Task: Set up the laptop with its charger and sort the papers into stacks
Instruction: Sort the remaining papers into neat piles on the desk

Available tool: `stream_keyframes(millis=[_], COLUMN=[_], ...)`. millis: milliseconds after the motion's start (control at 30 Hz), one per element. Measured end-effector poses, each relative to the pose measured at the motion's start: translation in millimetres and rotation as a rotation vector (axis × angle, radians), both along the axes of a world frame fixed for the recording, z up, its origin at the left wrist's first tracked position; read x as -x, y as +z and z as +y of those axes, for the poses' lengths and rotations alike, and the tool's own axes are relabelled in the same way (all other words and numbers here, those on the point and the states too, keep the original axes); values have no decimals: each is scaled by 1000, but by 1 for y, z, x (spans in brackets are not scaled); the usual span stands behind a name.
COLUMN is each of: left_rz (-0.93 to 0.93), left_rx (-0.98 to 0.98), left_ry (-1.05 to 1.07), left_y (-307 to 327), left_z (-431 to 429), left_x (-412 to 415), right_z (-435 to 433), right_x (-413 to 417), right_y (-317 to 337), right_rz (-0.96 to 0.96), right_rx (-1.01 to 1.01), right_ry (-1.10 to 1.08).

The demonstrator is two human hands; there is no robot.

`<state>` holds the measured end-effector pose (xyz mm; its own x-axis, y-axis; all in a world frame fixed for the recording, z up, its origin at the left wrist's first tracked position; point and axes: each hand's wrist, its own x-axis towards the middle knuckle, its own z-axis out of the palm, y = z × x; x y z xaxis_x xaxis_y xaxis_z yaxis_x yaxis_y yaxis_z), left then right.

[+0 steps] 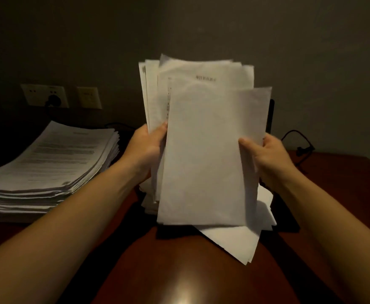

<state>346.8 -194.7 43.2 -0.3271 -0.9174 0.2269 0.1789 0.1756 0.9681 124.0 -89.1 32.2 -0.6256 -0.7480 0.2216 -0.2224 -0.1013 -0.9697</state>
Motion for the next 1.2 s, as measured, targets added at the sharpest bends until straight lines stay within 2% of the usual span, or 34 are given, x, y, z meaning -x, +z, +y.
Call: stream_keyframes(millis=[133,200,367,600,700,767,833,967,1200], left_rz=[155,109,-7,-27,-34,-72,-166,-242,-297], left_rx=[58,121,108,226,102,-41,-92,-31,75], left_ry=[-16,49,109,136,122,99,88,158,236], left_y=[10,-1,-41,-36,-51,-70,-87,-92,-57], left_z=[8,10,12,14,13,17,19,8,-31], left_x=[5,10,15,15,16,16,15,4,-33], right_z=[-3,-2,3,0,-1,-1,1,1,-28], right_x=[0,-5,-19,-25,-25,-25,-27,-34,-60], right_y=[14,9,-22,-10,-18,-31,-40,-36,-12], right_rz=[112,95,128,127,70,30,57,127,163], right_rx=[251,335,206,256,199,66,-57,-49,-15], right_ry=[-116,-93,42,-4,12,42,81,77,100])
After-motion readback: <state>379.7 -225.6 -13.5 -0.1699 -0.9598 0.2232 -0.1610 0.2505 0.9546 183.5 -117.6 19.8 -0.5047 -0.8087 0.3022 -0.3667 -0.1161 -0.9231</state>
